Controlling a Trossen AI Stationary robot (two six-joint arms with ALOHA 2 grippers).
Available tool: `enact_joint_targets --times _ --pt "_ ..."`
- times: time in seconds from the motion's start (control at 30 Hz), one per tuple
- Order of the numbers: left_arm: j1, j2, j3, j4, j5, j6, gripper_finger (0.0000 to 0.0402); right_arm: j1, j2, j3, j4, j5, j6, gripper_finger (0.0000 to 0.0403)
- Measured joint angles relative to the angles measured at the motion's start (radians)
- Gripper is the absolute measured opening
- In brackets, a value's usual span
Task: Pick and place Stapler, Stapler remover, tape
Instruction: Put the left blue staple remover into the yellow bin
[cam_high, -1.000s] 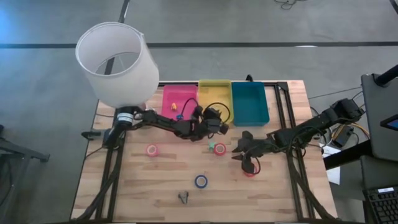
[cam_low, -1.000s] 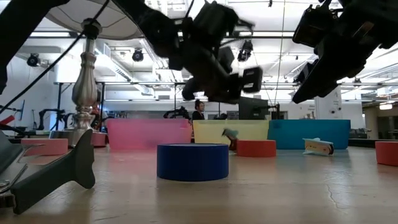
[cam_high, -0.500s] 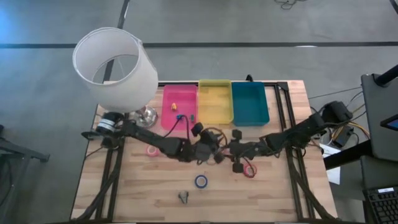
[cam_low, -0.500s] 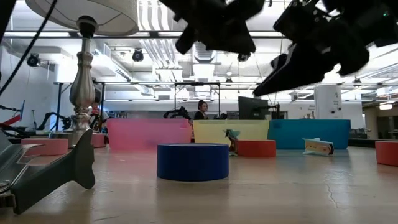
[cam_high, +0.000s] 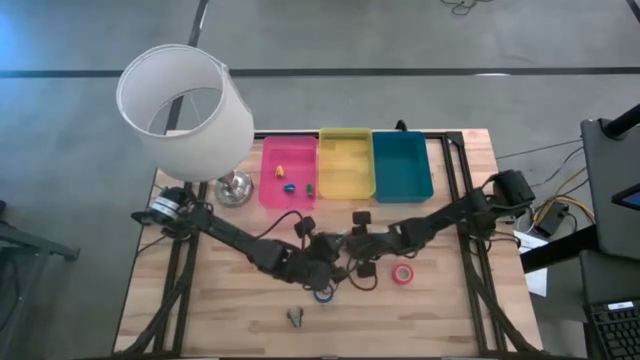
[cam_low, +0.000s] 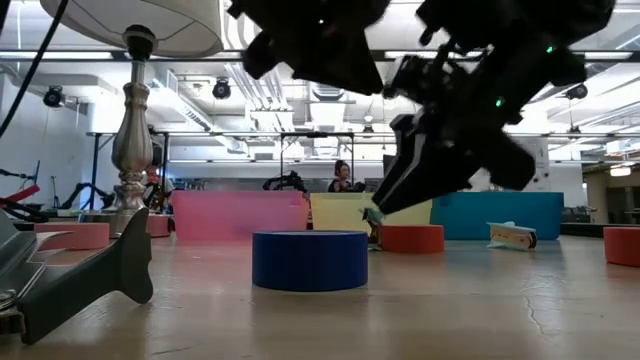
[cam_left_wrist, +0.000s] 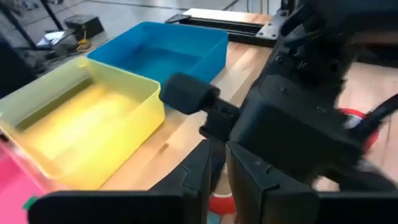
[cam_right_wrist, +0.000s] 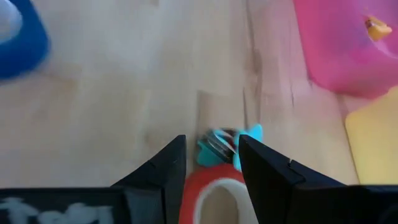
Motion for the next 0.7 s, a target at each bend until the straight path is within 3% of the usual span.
enact_joint_targets --times 0.13,0.47,0.7 --pt "-0.007 -0.007 0.005 -0.067 0.007 -0.089 0.0058 -0.026 0.004 0.011 -0.005 0.016 -0.027 0.0139" --pt "-0.007 -0.006 0.007 -0.074 -0.001 -0.093 0.0058 -0.091 0.028 -0.003 0.001 -0.047 -0.002 0.0137" --pt "-0.006 -0.006 0.006 -0.075 -0.002 -0.093 0.0058 -0.096 0.081 0.005 0.063 0.061 -0.021 0.0137"
